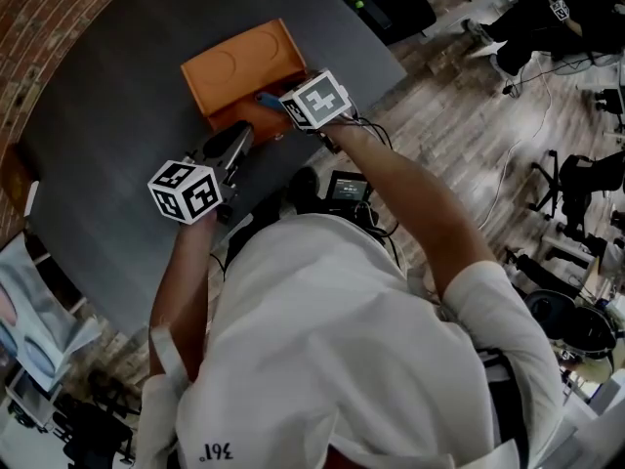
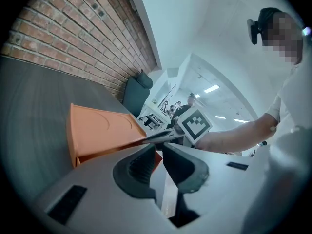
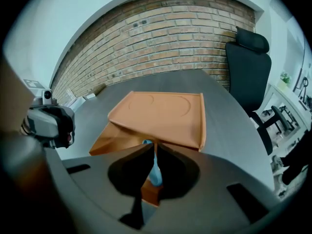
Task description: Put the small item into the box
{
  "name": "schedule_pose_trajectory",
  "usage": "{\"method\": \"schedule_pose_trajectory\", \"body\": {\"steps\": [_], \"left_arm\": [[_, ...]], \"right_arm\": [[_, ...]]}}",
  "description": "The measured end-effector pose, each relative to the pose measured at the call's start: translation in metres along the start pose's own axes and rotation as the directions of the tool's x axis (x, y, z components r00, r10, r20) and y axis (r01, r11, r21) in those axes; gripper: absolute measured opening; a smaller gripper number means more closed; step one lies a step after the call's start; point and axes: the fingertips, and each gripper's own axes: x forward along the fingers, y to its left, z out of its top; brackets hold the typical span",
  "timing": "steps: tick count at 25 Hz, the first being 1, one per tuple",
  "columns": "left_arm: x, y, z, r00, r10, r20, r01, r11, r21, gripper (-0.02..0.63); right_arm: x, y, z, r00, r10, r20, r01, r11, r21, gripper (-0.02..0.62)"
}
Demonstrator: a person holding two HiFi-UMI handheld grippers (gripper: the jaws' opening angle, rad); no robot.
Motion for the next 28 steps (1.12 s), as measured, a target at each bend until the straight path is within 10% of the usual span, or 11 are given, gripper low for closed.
{"method": "schedule_pose_trajectory", "body": {"steps": [12,28], "left_arm": [[-0.020,-0.036,0.046,0.987,-0.061,0.147,0.052,0.997,0.059,0.012],[-0.062,-0.096,0.095,0.956,-0.131,0.262,0.100,0.987,0.128,0.014]], "right_arm": [[-0.081,0.009,0.044,0.959,-0.040,0.280,0.044,0.999,-0.008,0.015],[-0.174,0.044,0.065,0.856,0.034,0.516,-0.094,0.991,0.092,0.071]]}}
